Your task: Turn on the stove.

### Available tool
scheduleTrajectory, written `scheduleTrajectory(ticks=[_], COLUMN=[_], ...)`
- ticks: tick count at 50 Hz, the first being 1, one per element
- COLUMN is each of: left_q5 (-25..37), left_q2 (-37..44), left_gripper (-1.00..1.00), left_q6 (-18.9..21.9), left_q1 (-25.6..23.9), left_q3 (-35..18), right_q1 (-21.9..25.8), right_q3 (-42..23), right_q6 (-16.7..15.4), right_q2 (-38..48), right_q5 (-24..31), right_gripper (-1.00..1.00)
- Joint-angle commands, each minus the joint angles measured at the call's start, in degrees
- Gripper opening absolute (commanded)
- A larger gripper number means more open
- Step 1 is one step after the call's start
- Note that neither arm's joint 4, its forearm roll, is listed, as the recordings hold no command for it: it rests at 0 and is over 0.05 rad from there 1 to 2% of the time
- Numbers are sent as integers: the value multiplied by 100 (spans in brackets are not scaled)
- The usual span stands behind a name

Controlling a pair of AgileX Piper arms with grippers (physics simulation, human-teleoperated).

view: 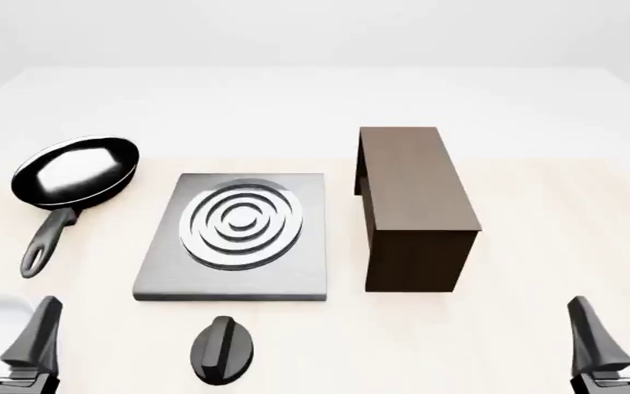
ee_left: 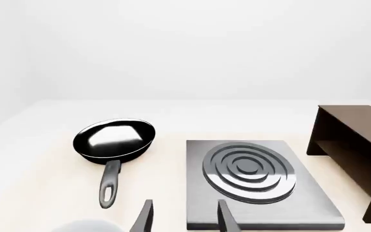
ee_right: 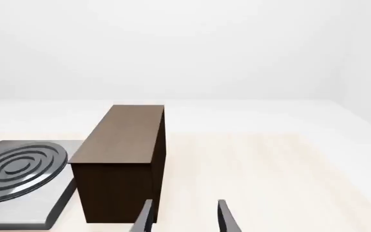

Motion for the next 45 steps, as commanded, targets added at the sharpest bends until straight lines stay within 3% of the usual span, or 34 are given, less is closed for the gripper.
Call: scheduleTrajectory(ticks=[1,12,17,19,21,34,35,36,38,45], left_q5=[-58,-199,-565,-472,-56,277,349,402,537,957], left_q2=[96,314,1056,1311,964,2077,2206,2310,2370,2725], left_gripper=[100,100,100,100,100,100,100,100,100,100], left_q6=[-17,-50,-140,-483,-97,-180,-260,-475,-584,-251], left_q1=[10,-19,-4,-1,-26,-368,-422,-580,-573,-517], left_q3=[-17,-2,-45,-233,-491,-1590,-1718,-1806,-1976,-2549], right_q1=[11,10,8,4,-54,-268,-291,-257,-275,-270], right_q3=[-13,-13,-12,-13,-14,-19,-7,-23,-17,-19], right_q6=[21,28,39,22,28,-22,161,-120,18,-11], right_q2=[54,65,80,54,44,-17,157,-25,-6,-15], right_q5=[-14,-18,-25,-13,-4,-6,-27,-82,16,0], right_gripper=[100,100,100,100,100,100,100,100,100,100])
